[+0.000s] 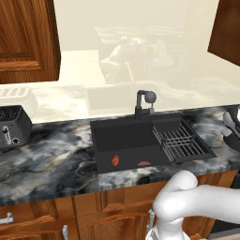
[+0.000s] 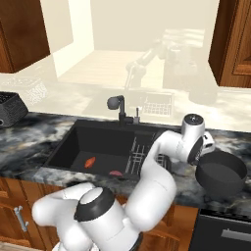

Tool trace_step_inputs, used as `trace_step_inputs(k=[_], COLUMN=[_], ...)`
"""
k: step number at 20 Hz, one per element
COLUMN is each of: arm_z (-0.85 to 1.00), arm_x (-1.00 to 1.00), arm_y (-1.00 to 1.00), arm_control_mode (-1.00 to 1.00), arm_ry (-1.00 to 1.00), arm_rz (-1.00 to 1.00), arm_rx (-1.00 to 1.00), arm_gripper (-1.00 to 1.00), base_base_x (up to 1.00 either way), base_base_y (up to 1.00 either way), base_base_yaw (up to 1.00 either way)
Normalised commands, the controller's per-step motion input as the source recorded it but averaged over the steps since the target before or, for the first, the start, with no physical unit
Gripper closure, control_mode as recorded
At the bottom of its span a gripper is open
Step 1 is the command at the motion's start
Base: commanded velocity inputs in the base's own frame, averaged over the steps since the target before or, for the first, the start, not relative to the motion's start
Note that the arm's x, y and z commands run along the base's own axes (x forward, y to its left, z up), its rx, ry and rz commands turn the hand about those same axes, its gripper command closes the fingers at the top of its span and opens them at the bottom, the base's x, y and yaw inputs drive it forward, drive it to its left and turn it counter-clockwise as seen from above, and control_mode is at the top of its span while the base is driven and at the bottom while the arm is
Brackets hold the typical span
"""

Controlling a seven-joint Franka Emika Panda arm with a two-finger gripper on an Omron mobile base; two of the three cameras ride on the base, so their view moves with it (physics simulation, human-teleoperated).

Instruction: Dump the sweet potato from the pot into the sink. Then turn on the water and wash the sweet potato. Then turn off the water and put the sweet potato back in the pot.

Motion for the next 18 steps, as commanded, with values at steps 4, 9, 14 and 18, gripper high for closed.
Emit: trace_step_inputs(k=[4, 9, 14, 18], arm_z=[0.62, 0.63, 0.41, 0.3], arm_x=[-0.33, -0.3, -0.06, 0.0], arm_y=[0.46, 0.43, 0.5, 0.52], arm_control_mode=[-1.0, -1.0, -1.0, -1.0], arm_ry=[-0.2, -0.12, -0.02, 0.0], arm_rz=[-0.02, -0.01, 0.0, 0.0], arm_rx=[-0.03, 0.0, 0.04, 0.13], arm_gripper=[-1.0, -1.0, -1.0, -1.0], base_base_x=[0.0, 0.0, 0.0, 0.0], base_base_y=[0.0, 0.0, 0.0, 0.0], base_base_yaw=[0.0, 0.0, 0.0, 0.0])
